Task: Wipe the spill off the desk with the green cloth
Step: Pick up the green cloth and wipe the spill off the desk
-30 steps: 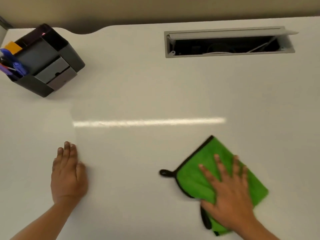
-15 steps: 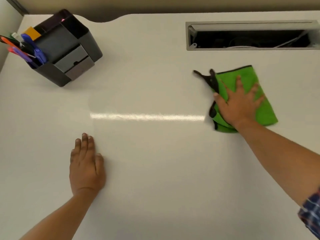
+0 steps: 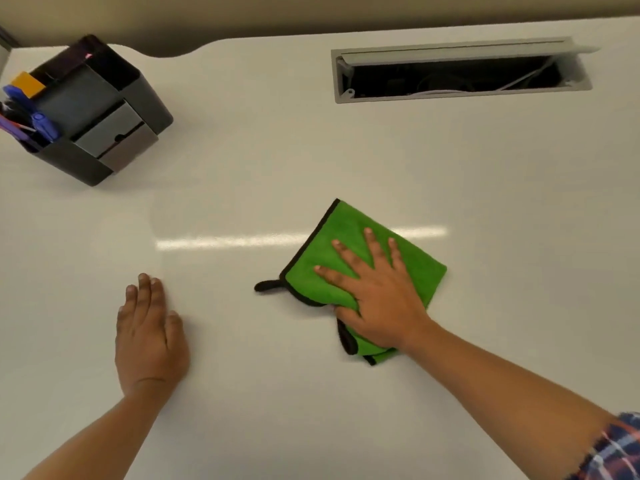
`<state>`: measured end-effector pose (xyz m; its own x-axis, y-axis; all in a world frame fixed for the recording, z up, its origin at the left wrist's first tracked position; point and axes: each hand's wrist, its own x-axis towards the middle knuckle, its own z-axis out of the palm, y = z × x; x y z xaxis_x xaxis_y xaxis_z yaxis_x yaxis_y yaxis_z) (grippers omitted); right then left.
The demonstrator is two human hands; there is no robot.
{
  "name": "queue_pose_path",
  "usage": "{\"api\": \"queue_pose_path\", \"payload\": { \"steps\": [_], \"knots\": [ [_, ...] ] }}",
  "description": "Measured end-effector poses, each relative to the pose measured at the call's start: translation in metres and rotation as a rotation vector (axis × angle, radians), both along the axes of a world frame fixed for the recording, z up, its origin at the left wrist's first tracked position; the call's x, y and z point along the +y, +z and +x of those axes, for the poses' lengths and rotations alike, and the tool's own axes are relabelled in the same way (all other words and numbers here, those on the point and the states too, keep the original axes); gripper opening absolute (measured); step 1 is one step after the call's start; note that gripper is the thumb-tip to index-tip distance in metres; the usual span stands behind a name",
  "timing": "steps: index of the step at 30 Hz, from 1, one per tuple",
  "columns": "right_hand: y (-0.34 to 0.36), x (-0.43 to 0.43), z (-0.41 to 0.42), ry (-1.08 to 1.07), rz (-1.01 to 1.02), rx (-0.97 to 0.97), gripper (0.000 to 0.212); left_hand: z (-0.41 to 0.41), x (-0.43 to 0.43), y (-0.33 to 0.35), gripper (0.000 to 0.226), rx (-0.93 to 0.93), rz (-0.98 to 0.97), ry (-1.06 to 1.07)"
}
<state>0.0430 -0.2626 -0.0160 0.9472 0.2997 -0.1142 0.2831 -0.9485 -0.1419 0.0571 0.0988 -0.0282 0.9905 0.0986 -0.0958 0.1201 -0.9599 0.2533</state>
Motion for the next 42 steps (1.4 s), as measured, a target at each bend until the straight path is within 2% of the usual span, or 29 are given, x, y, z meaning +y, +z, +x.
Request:
{"api": "queue_pose_path", "payload": {
  "steps": [6, 8, 11, 13, 15, 19, 22, 27, 31, 36, 39, 42],
  "knots": [
    [0.007, -0.116, -0.066, -0.485, -0.086, 0.105, 0.064, 0.0, -0.001, 0.004, 0.067, 0.008, -0.006, 0.0],
    [0.008, -0.115, -0.103, -0.552, -0.079, 0.15, 0.067, 0.001, 0.0, 0.002, 0.068, 0.019, 0.011, -0.013],
    [0.009, -0.063, -0.139, -0.631, -0.06, 0.192, 0.069, 0.001, 0.0, 0.003, 0.07, 0.024, 0.014, -0.011],
    [0.01, -0.014, -0.15, -0.568, -0.06, 0.197, 0.068, 0.001, -0.001, 0.004, 0.071, 0.029, 0.013, -0.006],
    [0.008, 0.029, -0.147, -0.413, -0.07, 0.184, 0.071, 0.002, -0.001, 0.004, 0.071, 0.03, 0.014, -0.013],
    [0.004, 0.086, -0.11, -0.163, -0.07, 0.157, 0.077, 0.0, 0.001, 0.001, 0.069, 0.031, 0.005, -0.01],
    [0.0, 0.096, -0.071, -0.182, -0.021, 0.131, 0.074, 0.001, 0.0, 0.002, 0.069, 0.028, -0.015, 0.004],
    [0.003, 0.056, 0.018, -0.428, 0.011, 0.052, 0.065, 0.002, 0.001, 0.003, 0.069, 0.03, -0.02, 0.005],
    [0.006, 0.028, 0.108, -0.518, -0.018, 0.082, 0.07, 0.002, 0.0, 0.004, 0.07, 0.024, -0.032, 0.013],
    [0.003, 0.068, 0.203, -0.335, -0.057, 0.115, 0.079, 0.0, 0.002, 0.004, 0.07, 0.01, -0.061, 0.019],
    [0.003, 0.111, 0.222, -0.226, -0.081, 0.079, 0.076, -0.001, 0.002, 0.003, 0.069, -0.003, -0.067, 0.016],
    [0.005, 0.157, 0.212, 0.0, -0.103, 0.065, 0.073, -0.001, 0.003, 0.001, 0.069, -0.016, -0.071, 0.006]
  ]
}}
